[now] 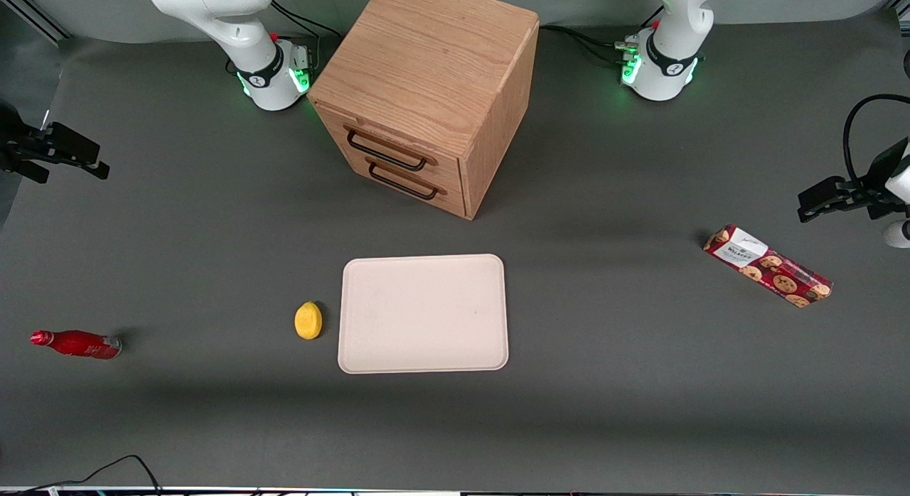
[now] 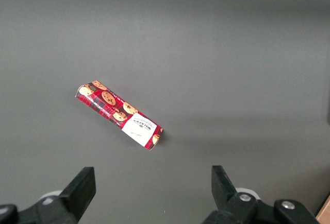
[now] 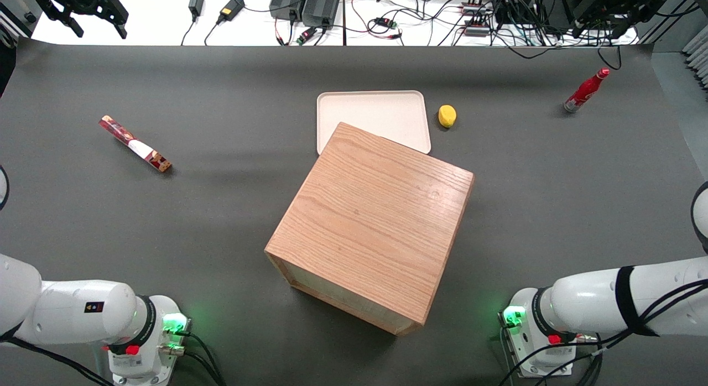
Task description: Open upper drawer
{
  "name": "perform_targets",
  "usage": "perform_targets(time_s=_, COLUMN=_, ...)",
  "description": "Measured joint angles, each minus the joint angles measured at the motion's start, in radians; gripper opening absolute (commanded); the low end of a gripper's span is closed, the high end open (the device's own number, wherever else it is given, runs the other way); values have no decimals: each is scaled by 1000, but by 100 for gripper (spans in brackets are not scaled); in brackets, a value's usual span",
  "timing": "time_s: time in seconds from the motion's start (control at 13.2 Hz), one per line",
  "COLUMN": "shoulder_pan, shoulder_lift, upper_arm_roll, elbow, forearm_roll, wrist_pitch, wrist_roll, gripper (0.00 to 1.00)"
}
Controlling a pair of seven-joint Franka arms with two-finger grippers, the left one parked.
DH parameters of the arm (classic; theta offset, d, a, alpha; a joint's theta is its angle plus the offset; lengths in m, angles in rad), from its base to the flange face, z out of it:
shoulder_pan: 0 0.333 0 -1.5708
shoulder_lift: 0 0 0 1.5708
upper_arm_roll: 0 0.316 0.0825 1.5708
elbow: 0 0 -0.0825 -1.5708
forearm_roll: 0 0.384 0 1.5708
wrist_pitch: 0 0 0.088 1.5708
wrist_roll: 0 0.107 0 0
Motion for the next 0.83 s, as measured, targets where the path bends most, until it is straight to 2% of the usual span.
perform_targets(time_s=0.23, shoulder_pan=84, shoulder_lift=0, upper_arm_roll=6, elbow=3, forearm_roll=10, wrist_pitch=-47, wrist_roll=0, gripper=100)
perform_targets(time_s=0.53, shoulder_pan=237, shoulder_lift=0, upper_arm_roll=7, elbow=5, forearm_roll=81, wrist_pitch=-75, wrist_roll=5, gripper=100)
perform_targets(time_s=0.83, shoulder_pan=350, shoulder_lift=18, upper_arm_roll=9, elbow=1, forearm_roll=87, wrist_pitch=-77, wrist_roll=5, gripper=100)
